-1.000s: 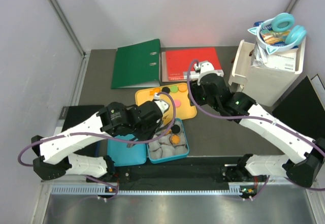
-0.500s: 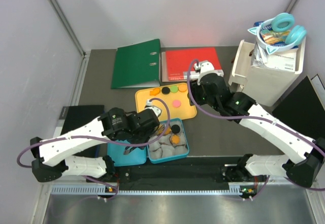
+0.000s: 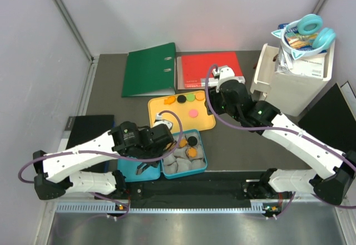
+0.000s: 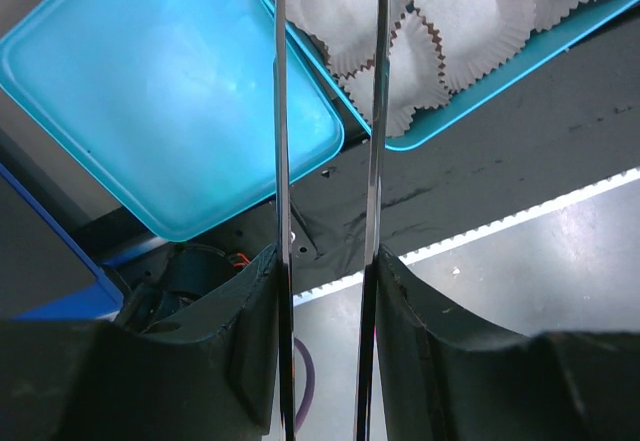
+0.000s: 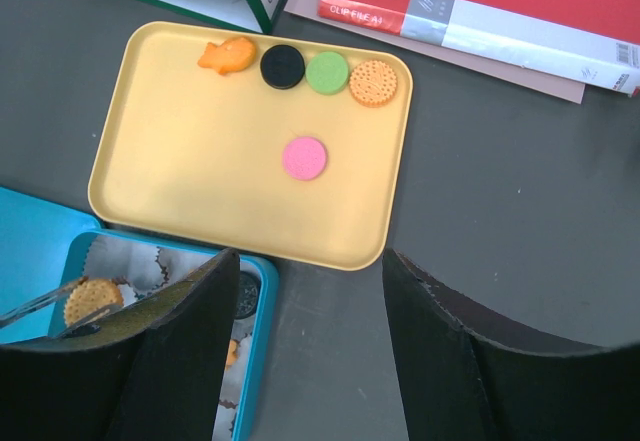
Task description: Pack the cookies
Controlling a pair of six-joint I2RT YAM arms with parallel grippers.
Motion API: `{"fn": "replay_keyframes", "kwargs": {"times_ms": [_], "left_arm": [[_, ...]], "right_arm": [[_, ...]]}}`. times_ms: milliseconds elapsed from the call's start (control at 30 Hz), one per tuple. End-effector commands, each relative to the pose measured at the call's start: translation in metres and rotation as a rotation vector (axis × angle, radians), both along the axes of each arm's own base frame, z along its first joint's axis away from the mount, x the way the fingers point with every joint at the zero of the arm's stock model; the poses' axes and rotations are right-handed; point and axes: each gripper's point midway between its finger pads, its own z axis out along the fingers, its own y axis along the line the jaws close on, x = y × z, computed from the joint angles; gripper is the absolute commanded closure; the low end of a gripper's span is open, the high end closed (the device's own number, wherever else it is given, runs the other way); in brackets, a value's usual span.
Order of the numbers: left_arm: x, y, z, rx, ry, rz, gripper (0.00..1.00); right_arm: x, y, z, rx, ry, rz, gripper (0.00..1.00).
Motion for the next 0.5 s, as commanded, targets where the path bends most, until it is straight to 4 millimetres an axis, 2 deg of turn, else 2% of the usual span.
{"fn": "replay_keyframes", "kwargs": {"times_ms": [0, 367, 467], "left_arm": [[-0.02, 0.028, -0.004, 0.092, 0.067, 0.0, 0.74], [-0.032, 0.033, -0.011, 0.113, 0.116, -0.013, 0.75], [-0.035, 0.036, -0.012, 0.129, 0.12, -0.016, 0.71]], "right_arm": [[0.005, 0.0, 0.016, 0.049, -0.041, -0.008, 0.41], [0.003, -0.001, 0.016, 0.05, -0.04, -0.007, 0.41], [0.003, -0.001, 0.016, 0.052, -0.039, -0.006, 0.41]]}}
